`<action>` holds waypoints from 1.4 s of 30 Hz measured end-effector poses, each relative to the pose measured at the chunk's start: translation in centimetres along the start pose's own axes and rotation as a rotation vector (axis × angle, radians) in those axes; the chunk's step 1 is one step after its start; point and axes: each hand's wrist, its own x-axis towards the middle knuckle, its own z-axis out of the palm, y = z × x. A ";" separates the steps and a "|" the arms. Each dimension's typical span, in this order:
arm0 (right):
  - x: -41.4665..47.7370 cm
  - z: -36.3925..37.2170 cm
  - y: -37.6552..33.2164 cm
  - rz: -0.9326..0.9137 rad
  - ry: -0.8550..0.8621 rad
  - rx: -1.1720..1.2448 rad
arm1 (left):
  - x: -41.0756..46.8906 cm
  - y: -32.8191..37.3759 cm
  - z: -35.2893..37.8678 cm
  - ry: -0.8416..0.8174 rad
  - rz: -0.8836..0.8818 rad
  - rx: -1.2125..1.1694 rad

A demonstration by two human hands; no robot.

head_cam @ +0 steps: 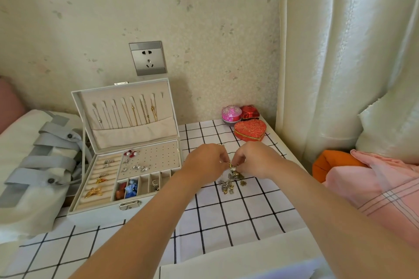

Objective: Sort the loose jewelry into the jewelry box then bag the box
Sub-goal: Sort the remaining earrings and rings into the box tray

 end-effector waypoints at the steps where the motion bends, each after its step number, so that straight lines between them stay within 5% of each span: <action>1: 0.0 -0.1 0.1 0.004 -0.004 -0.005 | 0.0 0.0 0.1 -0.032 0.027 -0.015; 14: -0.2 -0.6 1.1 0.101 0.097 0.430 | -0.4 -0.6 -0.1 -0.005 0.033 0.009; 29: 0.2 -1.2 -2.6 0.246 -0.002 0.988 | -1.9 -1.6 -2.8 0.103 -0.015 -0.069; 42: 2.9 0.4 -10.8 0.008 0.127 0.779 | -5.8 -8.6 -7.6 0.326 -0.121 -0.190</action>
